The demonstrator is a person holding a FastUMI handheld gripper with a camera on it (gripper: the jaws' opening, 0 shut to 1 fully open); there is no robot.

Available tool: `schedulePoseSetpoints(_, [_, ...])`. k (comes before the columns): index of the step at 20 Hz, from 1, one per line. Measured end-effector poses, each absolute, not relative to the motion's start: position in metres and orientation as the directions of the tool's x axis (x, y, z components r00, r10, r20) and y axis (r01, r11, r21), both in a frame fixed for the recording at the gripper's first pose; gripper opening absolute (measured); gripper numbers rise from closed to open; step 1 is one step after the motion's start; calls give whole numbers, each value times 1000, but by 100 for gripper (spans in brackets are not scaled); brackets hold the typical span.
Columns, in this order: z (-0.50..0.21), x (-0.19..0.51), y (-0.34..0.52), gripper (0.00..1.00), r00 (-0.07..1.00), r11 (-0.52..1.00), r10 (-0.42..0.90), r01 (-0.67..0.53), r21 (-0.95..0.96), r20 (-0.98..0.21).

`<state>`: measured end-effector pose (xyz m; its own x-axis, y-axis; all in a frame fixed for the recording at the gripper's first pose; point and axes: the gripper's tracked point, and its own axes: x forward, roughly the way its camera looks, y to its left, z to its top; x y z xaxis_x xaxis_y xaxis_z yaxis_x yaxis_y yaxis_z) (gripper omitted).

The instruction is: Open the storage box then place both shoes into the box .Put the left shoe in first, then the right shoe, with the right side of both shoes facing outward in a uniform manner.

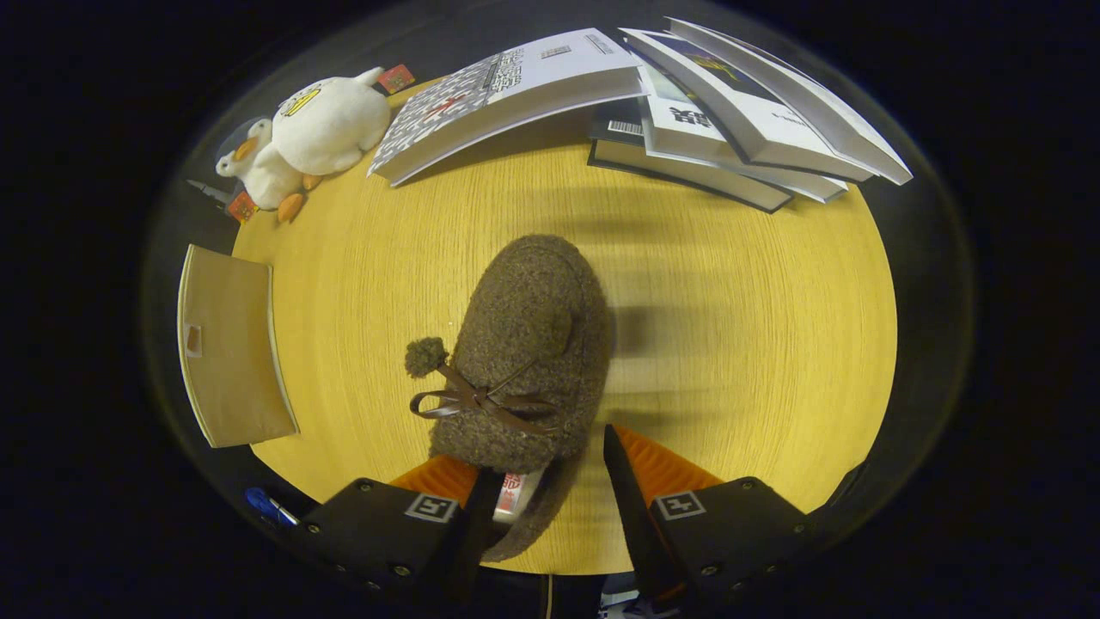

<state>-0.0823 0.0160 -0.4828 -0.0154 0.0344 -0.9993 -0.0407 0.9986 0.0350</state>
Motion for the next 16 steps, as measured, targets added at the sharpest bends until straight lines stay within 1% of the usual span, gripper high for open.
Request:
schedulePoseSetpoints(1, [-482, -81, 8, 46, -4, 997, -18, -70, -18, -1000])
schedulePoseSetpoints(3, [-485, -81, 7, 4, 18, 996, -31, -83, -32, -999])
schedulePoseSetpoints(8, [-468, -86, 22, 4, 1, 995, 46, -85, 46, -999])
schedulePoseSetpoints(13, [-420, -73, 54, 4, 45, 978, 54, -202, 44, -998])
schedulePoseSetpoints(16, [-388, -64, 93, 4, 73, 959, 107, -272, 84, -992])
